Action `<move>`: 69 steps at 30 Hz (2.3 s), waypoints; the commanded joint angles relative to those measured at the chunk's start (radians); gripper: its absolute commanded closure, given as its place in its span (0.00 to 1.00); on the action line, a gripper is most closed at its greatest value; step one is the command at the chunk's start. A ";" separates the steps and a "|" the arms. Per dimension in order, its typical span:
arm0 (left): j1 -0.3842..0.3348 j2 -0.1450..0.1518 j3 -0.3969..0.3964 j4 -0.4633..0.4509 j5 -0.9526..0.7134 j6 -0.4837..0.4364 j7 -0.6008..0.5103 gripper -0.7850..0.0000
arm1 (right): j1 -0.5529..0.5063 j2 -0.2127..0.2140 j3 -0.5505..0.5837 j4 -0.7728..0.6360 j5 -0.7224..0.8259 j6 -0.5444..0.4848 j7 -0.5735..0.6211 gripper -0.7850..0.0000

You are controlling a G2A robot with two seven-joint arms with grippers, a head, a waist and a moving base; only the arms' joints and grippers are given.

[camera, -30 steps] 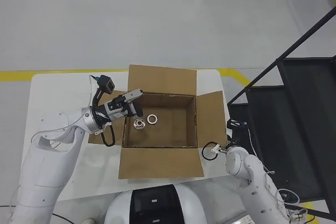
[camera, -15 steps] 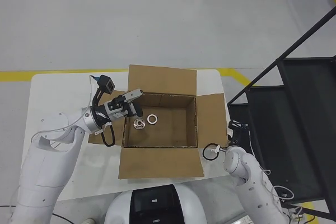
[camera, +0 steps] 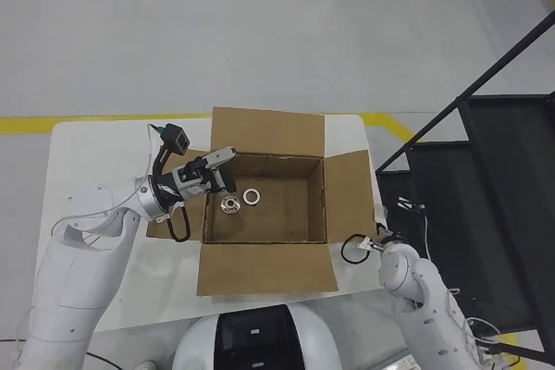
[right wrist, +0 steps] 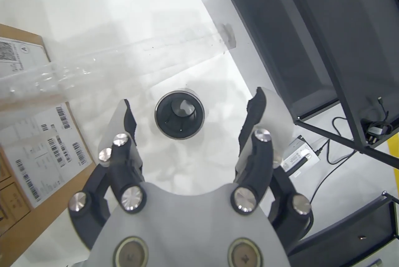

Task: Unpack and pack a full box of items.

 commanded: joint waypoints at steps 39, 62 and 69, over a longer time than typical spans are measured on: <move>-0.126 0.029 0.194 0.049 0.539 0.236 -0.053 0.00 | -0.173 -0.012 -0.036 -0.466 -0.212 -0.092 -0.292 0.00; -0.263 0.000 0.318 0.250 0.586 0.237 -0.046 0.00 | -0.173 -0.012 -0.036 -0.466 -0.212 -0.092 -0.292 0.00; -0.234 0.016 0.279 0.200 0.638 0.264 -0.035 0.00 | -0.173 -0.012 -0.036 -0.466 -0.212 -0.092 -0.292 0.00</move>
